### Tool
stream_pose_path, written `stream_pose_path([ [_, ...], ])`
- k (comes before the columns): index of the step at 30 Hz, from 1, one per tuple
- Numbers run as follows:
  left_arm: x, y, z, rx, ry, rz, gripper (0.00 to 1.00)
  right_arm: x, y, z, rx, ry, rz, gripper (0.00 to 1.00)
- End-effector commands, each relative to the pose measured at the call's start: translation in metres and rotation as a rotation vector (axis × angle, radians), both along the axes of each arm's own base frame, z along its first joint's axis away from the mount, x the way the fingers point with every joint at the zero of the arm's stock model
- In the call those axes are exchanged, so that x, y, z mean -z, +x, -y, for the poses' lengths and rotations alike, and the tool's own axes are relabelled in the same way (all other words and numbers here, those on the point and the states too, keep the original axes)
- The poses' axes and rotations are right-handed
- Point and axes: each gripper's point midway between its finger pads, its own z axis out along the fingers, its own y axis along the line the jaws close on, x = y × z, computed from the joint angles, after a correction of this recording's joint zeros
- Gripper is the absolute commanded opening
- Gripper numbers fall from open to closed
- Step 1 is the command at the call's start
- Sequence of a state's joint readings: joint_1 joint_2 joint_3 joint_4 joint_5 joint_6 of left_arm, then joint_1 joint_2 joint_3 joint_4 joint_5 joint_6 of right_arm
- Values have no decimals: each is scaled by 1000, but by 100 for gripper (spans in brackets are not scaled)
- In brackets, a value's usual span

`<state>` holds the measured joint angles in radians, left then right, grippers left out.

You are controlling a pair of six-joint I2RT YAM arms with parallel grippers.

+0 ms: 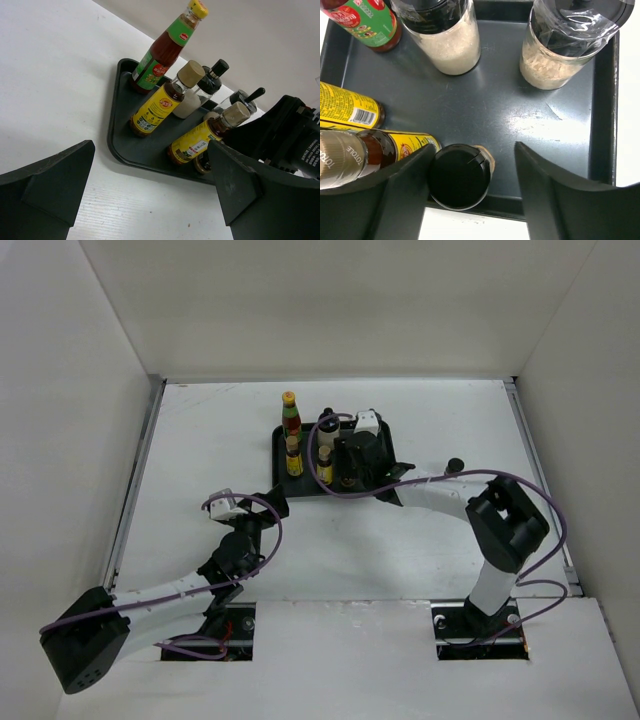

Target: Organize the condiment bottles

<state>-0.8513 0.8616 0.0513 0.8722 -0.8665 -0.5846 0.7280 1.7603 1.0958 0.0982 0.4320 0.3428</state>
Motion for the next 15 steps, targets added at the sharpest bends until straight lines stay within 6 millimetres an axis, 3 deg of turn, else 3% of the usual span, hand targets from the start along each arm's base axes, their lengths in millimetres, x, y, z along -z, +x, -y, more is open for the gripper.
stream_pose_path([
  [1,17,-7,-5,12,1,-12,100,-24,4,-6,16,51,65,75],
  [5,20,-6,-5,9,11,-21,100,-55,-4,5,32,92,111,85],
  [8,18,-7,-5,12,6,-16,100,-84,-6,42,99,119,160,88],
  [11,20,-6,-5,10,14,-23,100,-97,-7,103,238,119,202,91],
  [15,17,-7,-4,16,5,-15,100,-84,-17,215,524,24,204,96],
])
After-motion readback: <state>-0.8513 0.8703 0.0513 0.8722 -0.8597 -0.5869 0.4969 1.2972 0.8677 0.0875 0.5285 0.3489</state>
